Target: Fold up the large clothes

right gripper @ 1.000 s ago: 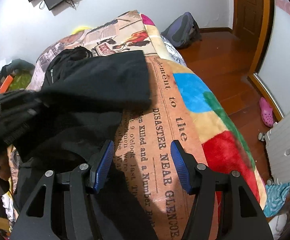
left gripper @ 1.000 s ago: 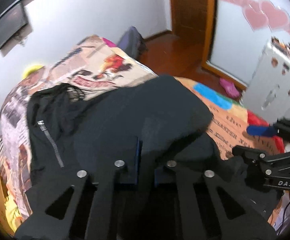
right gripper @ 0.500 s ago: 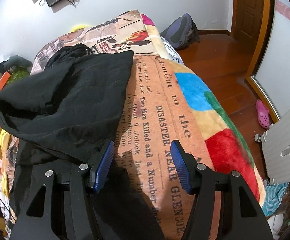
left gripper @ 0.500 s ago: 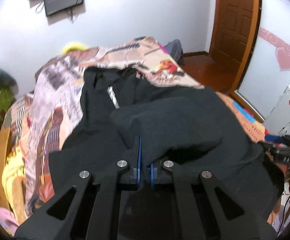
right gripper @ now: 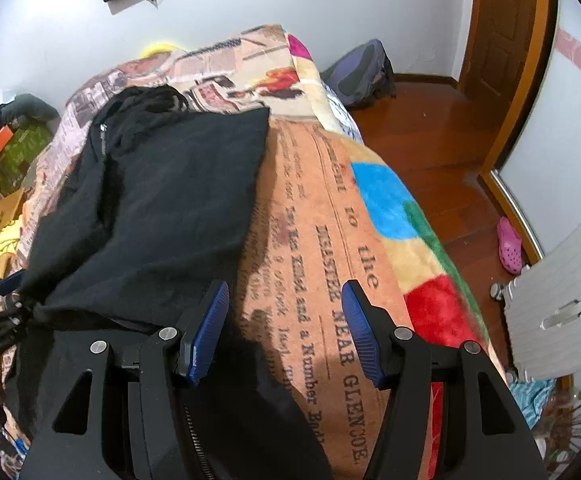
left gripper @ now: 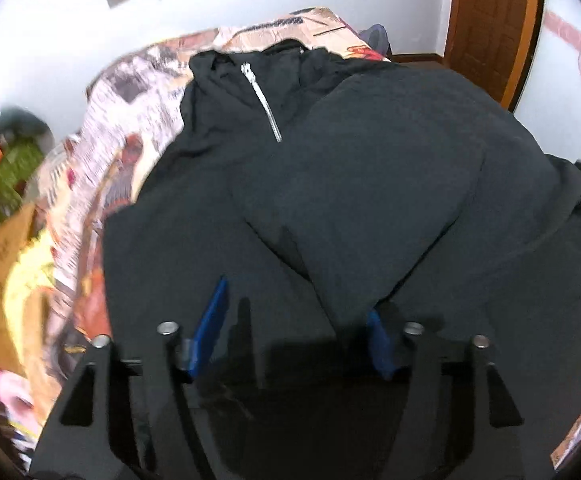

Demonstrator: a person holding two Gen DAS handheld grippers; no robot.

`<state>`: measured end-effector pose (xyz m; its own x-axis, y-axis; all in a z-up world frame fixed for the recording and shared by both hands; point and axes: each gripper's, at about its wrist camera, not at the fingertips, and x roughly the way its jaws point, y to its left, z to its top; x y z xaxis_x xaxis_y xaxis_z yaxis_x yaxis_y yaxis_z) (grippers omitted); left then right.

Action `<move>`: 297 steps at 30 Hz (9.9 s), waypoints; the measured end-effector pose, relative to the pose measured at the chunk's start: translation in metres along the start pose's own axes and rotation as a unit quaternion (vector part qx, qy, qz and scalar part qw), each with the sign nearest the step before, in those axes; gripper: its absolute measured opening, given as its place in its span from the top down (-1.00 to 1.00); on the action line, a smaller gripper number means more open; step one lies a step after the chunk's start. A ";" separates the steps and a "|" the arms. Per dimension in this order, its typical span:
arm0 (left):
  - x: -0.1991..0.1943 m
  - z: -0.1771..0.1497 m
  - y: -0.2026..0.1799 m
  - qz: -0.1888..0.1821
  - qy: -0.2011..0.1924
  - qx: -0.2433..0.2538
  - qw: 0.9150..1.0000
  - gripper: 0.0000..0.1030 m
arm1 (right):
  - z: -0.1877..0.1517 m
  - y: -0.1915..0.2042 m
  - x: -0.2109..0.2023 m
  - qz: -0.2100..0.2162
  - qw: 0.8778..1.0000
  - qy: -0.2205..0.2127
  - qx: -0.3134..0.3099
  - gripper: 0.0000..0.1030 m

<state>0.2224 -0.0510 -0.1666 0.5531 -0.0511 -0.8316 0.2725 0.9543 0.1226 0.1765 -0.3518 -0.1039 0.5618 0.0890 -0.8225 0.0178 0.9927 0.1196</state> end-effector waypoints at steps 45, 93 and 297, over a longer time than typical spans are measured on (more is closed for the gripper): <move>-0.073 0.036 0.068 0.023 -0.120 -0.087 0.989 0.77 | -0.005 0.038 0.023 0.070 0.997 0.002 -0.037 -0.24; -0.027 0.122 0.132 0.034 -0.120 -0.111 0.986 -0.26 | 0.167 0.098 0.050 0.121 0.986 -0.058 -0.094 -0.24; 0.127 -0.072 0.241 -0.231 0.085 -0.401 0.882 -0.07 | 0.081 -0.009 0.113 0.229 0.963 0.107 0.089 -0.04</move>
<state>0.3018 0.1942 -0.2819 0.3837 -0.5096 -0.7701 -0.2452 0.7478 -0.6170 0.3066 -0.3576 -0.1529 0.3606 0.5476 -0.7550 -0.0391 0.8177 0.5744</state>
